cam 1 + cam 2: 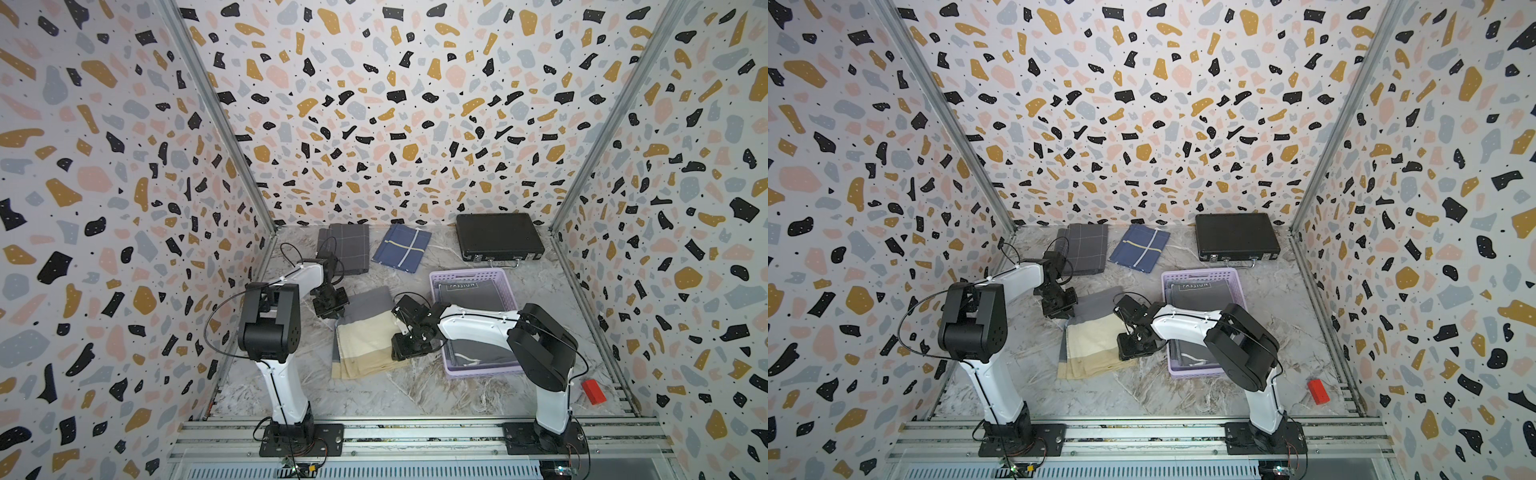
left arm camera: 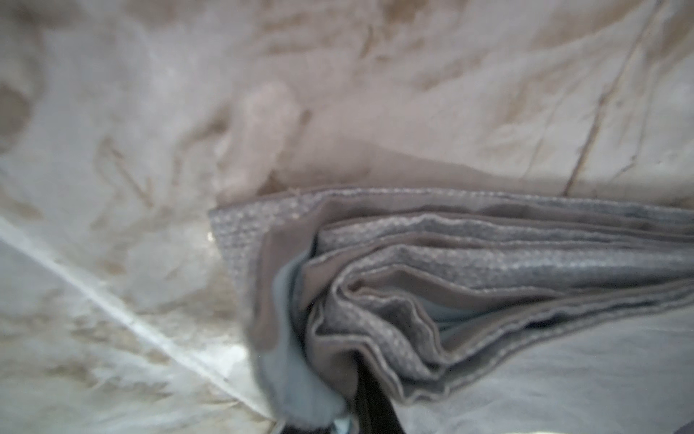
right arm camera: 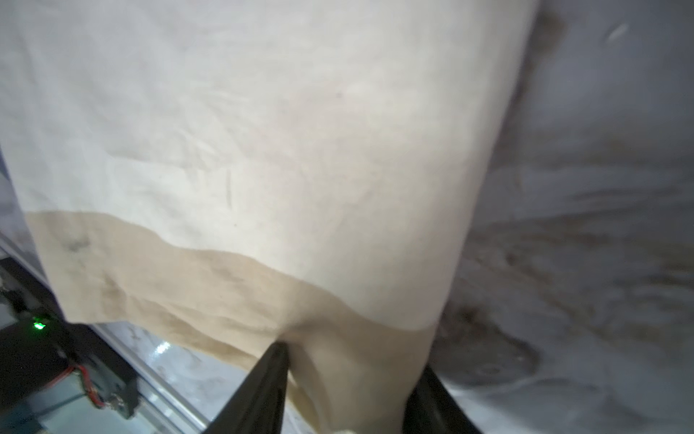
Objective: Put the folded pillowcase in the basket
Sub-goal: Pick up the pillowcase at the center of the board, then place the pillowcase in the basket.
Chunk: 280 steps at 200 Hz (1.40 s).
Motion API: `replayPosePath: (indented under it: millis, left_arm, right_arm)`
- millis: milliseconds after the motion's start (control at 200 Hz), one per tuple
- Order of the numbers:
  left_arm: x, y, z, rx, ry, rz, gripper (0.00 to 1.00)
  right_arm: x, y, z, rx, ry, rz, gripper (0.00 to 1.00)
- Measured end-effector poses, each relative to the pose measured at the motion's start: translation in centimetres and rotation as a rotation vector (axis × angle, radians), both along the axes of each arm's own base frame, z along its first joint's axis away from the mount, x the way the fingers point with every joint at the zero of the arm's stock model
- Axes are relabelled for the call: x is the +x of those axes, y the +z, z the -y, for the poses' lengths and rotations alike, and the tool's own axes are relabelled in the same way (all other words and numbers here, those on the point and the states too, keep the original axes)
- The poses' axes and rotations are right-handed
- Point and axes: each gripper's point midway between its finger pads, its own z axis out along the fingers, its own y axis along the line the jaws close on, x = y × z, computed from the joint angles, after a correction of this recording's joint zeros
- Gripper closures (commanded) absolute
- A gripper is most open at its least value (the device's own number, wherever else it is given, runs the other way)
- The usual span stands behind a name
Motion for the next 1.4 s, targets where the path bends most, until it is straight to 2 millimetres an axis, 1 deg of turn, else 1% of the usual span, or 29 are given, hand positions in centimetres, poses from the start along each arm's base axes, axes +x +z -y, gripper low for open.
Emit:
replayPosePath:
  millis: [25,45,65,350,415,476,551,586,681,746,841,921,986,1021,1066,1151,1211,1287,1347,1402]
  left_arm:
    - [0.0,0.0,0.1,-0.003,0.0,0.001,0.98]
    - [0.0,0.0,0.1,-0.005,-0.003,0.003,1.0]
    - [0.0,0.0,0.1,-0.006,0.001,0.004,1.0]
    - [-0.3,0.4,0.4,0.008,-0.008,0.026,1.0]
    - [-0.5,1.0,0.7,0.016,-0.018,0.041,1.0]
    - [-0.7,2.0,1.1,0.019,-0.031,0.066,1.0]
    - [-0.8,3.8,1.8,0.018,-0.051,0.113,1.0]
    - [-0.8,4.9,2.2,0.014,-0.062,0.142,1.0]
    - [-1.0,7.9,3.4,-0.001,-0.087,0.222,1.0]
    - [-1.3,9.7,4.3,-0.015,-0.105,0.268,1.0]
    - [-1.8,12.4,6.0,-0.03,-0.136,0.327,1.0]
    - [-1.8,14.9,8.3,-0.054,-0.18,0.381,1.0]
    - [-1.7,16.8,10.6,-0.08,-0.219,0.425,1.0]
    - [-1.6,17.9,11.9,-0.097,-0.24,0.449,1.0]
    - [-1.6,19.1,13.6,-0.119,-0.268,0.476,1.0]
    - [-1.4,20.8,16.9,-0.156,-0.316,0.512,1.0]
    - [-1.2,21.4,19.5,-0.18,-0.35,0.522,1.0]
    - [-0.7,21.2,22.6,-0.202,-0.389,0.522,1.0]
    - [-0.3,20.5,25.0,-0.213,-0.417,0.511,1.0]
    - [-0.2,19.5,26.7,-0.217,-0.437,0.495,1.0]
  right_arm:
    - [0.0,-0.1,0.0,0.0,-0.009,-0.005,0.9]
    - [-0.1,-0.1,0.0,0.001,-0.007,-0.007,0.94]
    - [-0.1,-0.1,0.0,0.001,-0.009,-0.009,1.0]
    - [-0.1,0.0,-0.1,-0.001,-0.018,-0.005,1.0]
    - [-0.2,0.3,0.1,-0.007,-0.019,0.002,1.0]
    - [-0.1,1.0,0.2,-0.007,-0.02,0.02,1.0]
    - [0.1,2.5,0.4,0.008,-0.026,0.054,1.0]
    - [0.3,3.6,0.4,0.021,-0.03,0.075,1.0]
    - [0.7,6.9,0.6,0.052,-0.036,0.136,1.0]
    - [1.1,9.5,0.8,0.075,-0.044,0.188,1.0]
    - [1.6,12.6,1.9,0.086,-0.059,0.258,1.0]
    - [1.8,14.6,3.8,0.076,-0.085,0.3,1.0]
    - [2.4,15.9,5.9,0.067,-0.123,0.328,1.0]
    - [2.9,16.5,7.5,0.061,-0.153,0.34,1.0]
    - [3.6,17.2,10.0,0.045,-0.204,0.359,1.0]
    - [4.5,17.6,14.9,0.004,-0.296,0.376,1.0]
    - [5.0,17.6,18.0,-0.029,-0.357,0.383,1.0]
    - [5.0,17.1,21.5,-0.078,-0.418,0.376,1.0]
    - [4.7,16.3,23.6,-0.111,-0.452,0.357,1.0]
    - [4.4,15.5,25.3,-0.142,-0.477,0.334,1.0]
